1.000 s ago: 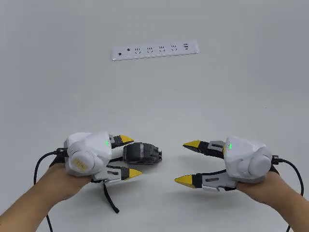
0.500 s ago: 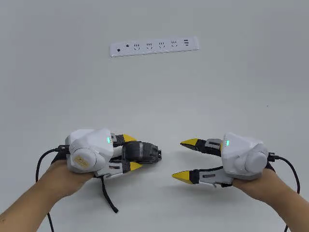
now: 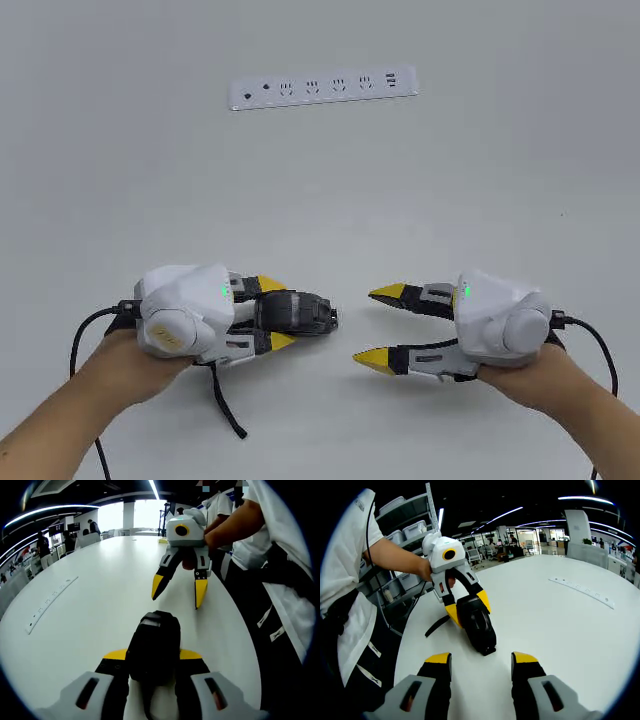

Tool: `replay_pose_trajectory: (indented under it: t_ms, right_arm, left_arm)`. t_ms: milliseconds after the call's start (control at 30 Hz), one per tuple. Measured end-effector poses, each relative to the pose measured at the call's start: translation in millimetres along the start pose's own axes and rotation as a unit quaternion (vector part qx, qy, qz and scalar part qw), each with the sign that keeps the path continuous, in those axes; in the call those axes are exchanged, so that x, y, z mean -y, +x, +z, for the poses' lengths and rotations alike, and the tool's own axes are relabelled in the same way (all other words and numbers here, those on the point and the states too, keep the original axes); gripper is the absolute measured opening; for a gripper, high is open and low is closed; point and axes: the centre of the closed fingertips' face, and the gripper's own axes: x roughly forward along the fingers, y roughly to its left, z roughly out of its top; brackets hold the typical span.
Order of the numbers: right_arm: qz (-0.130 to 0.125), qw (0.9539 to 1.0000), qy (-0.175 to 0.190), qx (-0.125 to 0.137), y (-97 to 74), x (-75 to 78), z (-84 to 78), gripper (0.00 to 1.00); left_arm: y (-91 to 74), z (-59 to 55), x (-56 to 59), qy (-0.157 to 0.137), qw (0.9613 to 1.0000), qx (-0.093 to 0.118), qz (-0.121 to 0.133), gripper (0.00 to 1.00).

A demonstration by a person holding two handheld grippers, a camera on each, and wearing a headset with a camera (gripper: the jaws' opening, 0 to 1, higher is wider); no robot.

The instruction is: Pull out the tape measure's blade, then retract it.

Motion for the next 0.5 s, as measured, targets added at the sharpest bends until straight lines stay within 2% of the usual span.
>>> replay_pose_trajectory:
  t_ms: [200,267,333,400,500]
  right_arm:
    - [0.006,0.9998,-0.016,-0.008,7.1,0.6,-3.4,0.46]
    - [0.011,0.9995,-0.027,-0.01,10.4,0.1,-4.1,0.43]
    - [0.004,0.9987,-0.049,-0.013,14.0,2.8,-3.4,0.41]
    - [0.01,0.999,-0.042,-0.009,17.4,3.4,-2.0,0.4]
    - [0.013,0.9984,-0.054,-0.011,21.8,5.1,-2.6,0.38]
  left_arm:
    - [0.1,-0.1,0.1,0.002,1.0,0.001,0.001,0.32]
    - [0.4,-0.3,-0.1,0.002,1.0,0.001,0.0,0.32]
    - [0.5,-0.2,-0.1,0.001,1.0,0.0,0.0,0.32]
    - [0.6,-0.1,-0.1,0.002,1.0,0.0,0.001,0.31]
    - [1.0,-0.1,-0.1,0.002,1.0,0.0,0.0,0.31]
